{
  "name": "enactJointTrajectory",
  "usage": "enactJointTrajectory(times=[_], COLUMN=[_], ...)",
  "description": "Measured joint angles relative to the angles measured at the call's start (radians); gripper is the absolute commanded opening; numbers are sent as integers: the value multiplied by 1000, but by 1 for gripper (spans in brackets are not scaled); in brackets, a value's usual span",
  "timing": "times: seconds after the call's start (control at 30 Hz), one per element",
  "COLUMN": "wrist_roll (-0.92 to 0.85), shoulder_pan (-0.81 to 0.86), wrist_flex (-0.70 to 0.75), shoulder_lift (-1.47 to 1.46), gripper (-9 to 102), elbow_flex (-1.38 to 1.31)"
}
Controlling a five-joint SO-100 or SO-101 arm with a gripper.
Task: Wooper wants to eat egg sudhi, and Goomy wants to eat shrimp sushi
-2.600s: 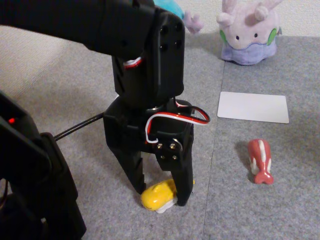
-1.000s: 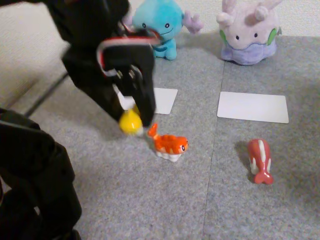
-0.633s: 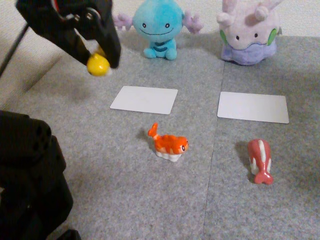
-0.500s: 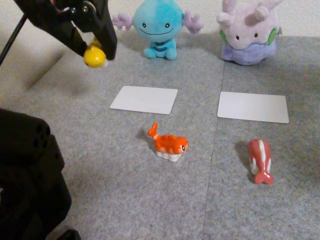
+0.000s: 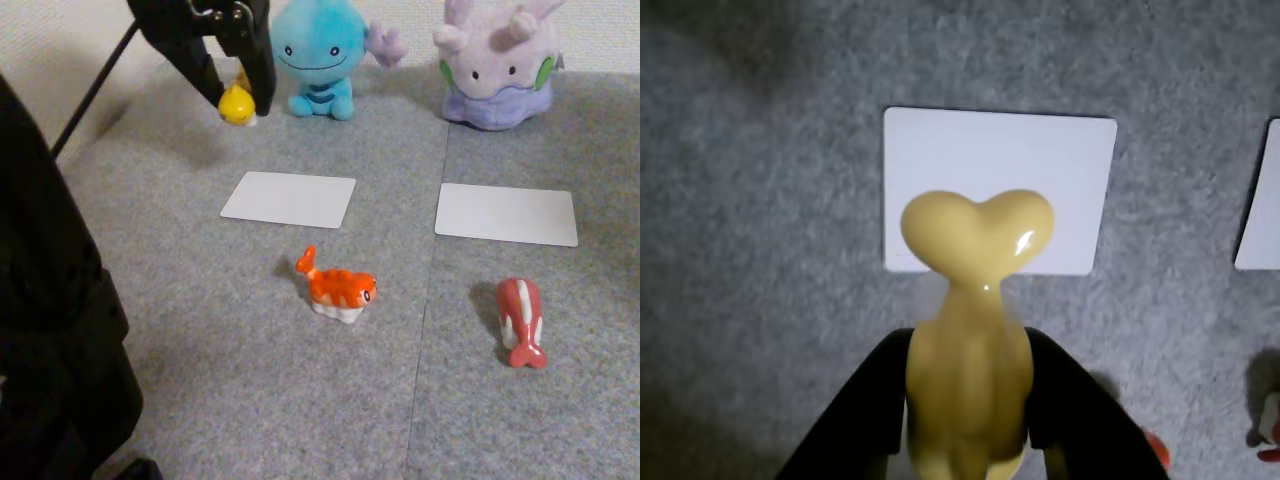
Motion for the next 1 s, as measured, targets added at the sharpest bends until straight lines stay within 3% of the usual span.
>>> enactJointTrajectory(times=[0.3, 0.8, 1.0], wrist_roll=[-12, -12, -3], shoulder_pan=[95, 75, 37], wrist_flex=[-2, -83, -95], shoulder_lift=[-267, -431, -466], gripper=[6, 6, 16], elbow_flex=[-137, -175, -179])
